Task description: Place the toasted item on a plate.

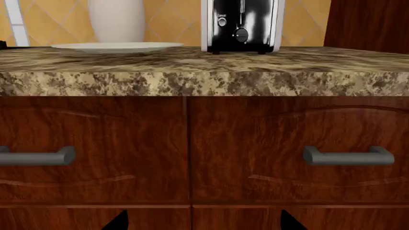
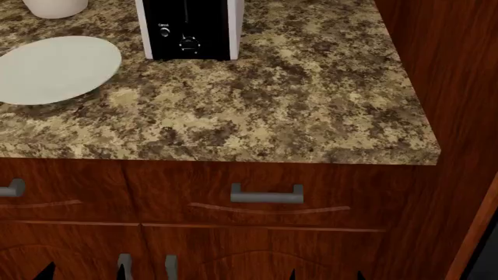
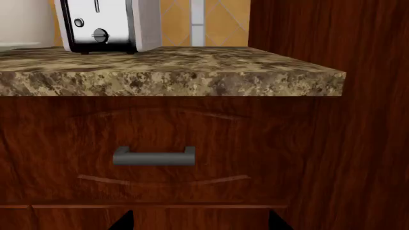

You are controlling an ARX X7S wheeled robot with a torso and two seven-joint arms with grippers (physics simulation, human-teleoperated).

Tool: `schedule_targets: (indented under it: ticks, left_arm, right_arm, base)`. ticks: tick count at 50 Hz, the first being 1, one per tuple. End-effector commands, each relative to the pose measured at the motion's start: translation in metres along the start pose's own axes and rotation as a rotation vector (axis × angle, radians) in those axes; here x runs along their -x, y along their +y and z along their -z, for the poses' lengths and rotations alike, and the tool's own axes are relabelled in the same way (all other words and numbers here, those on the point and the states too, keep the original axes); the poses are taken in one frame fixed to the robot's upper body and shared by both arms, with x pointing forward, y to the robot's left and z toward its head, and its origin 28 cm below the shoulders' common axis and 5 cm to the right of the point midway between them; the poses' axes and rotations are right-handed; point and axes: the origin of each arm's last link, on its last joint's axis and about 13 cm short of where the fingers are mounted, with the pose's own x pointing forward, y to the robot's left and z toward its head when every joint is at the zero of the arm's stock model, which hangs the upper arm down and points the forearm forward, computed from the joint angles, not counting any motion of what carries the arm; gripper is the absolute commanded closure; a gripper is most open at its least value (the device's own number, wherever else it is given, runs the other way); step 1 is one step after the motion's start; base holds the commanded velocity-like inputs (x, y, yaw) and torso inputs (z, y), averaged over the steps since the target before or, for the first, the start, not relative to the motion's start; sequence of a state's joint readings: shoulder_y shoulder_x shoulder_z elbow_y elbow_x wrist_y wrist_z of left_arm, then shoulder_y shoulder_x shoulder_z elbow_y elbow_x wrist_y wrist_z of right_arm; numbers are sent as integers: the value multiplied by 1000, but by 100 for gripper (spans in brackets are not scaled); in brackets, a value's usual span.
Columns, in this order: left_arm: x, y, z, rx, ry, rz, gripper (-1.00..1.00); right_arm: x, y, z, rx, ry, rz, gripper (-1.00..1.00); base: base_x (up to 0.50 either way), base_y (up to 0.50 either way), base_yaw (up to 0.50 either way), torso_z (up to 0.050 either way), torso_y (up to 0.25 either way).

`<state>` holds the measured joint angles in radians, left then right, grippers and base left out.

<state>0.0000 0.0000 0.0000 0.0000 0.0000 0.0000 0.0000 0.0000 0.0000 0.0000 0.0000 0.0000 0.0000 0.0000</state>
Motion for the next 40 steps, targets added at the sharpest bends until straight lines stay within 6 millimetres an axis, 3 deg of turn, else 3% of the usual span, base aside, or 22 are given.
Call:
schedule_targets:
  ticks: [1, 17, 40]
  left_arm:
    - [0, 0, 0, 0, 0, 0, -100]
    - [4, -1, 1, 19, -27, 47, -100]
    - [6, 1, -4, 16, -22, 27, -100]
  right_arm:
    - [0, 0, 0, 0, 0, 0, -100]
    - [1, 0, 4, -2, 6, -9, -100]
    - [2, 2, 2, 2, 9, -18, -100]
  base:
    - [0, 0, 0, 0, 0]
    - [0, 0, 0, 2, 0]
    - [0, 0, 0, 50, 0]
